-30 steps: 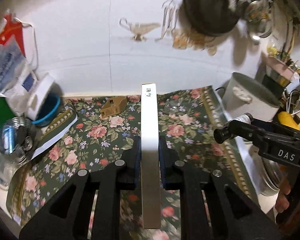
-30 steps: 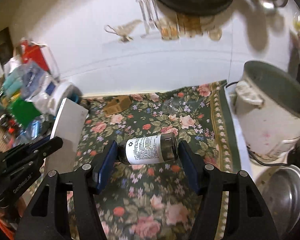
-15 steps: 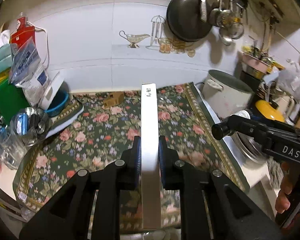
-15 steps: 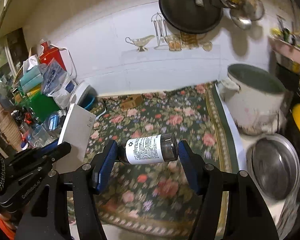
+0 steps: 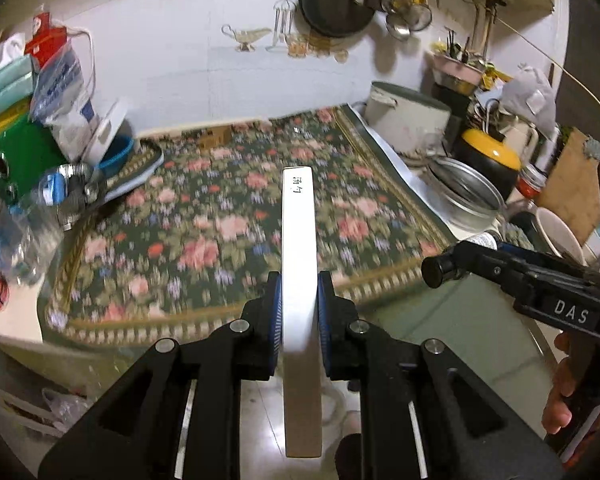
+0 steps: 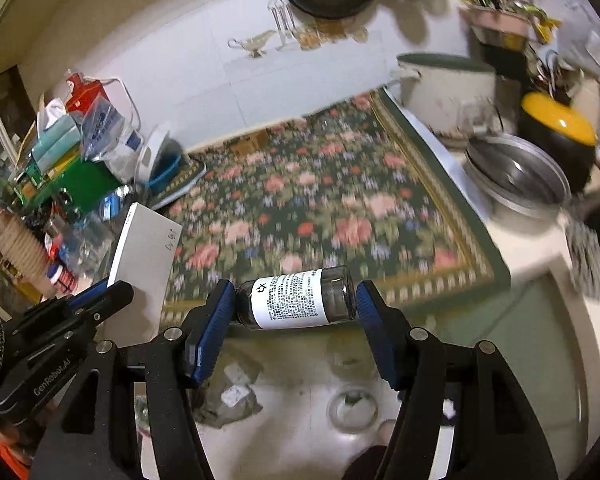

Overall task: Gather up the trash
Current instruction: 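Lower the box and bottle over the floor bin and open both tools, then raise both open tools back toward the counter cloth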

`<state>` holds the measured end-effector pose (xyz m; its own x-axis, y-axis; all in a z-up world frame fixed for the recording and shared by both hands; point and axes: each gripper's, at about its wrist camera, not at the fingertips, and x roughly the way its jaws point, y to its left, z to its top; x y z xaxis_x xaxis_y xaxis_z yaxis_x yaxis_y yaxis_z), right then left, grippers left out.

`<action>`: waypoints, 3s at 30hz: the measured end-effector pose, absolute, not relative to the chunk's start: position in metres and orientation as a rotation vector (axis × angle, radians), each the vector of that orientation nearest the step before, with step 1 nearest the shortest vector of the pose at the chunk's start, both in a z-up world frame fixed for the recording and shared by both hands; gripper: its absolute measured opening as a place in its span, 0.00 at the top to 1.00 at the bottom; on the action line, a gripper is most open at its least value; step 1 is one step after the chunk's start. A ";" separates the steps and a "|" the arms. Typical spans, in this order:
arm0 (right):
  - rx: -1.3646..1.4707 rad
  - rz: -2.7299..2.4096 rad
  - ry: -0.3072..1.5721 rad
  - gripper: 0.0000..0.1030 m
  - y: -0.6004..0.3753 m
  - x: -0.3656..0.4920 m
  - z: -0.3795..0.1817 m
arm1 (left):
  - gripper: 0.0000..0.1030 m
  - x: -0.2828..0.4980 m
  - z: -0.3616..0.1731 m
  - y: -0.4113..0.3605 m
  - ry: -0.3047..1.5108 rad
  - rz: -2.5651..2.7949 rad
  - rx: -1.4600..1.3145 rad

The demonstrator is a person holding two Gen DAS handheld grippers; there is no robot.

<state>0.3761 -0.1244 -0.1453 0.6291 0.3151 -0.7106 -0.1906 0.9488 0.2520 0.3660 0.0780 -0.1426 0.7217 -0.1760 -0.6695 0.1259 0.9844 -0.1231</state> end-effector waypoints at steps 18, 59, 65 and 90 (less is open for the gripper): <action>0.097 0.292 1.050 0.42 -0.159 0.354 -0.290 | 0.85 0.342 -0.326 0.023 1.054 -0.140 -0.153; 0.032 0.346 1.248 0.33 -0.152 0.393 -0.559 | 0.63 0.377 -0.634 0.002 1.250 -0.062 -0.187; 0.025 0.331 1.235 0.33 -0.157 0.380 -0.494 | 0.63 0.366 -0.549 0.006 1.213 -0.068 -0.202; -0.002 0.192 0.764 0.24 -0.144 0.300 -0.108 | 0.34 0.293 -0.110 0.061 0.687 -0.170 -0.127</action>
<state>0.2997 -0.1436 -0.1081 0.7051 0.1722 -0.6879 -0.1736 0.9825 0.0680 0.2933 0.0606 -0.1097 0.7602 -0.1977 -0.6188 0.1142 0.9784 -0.1723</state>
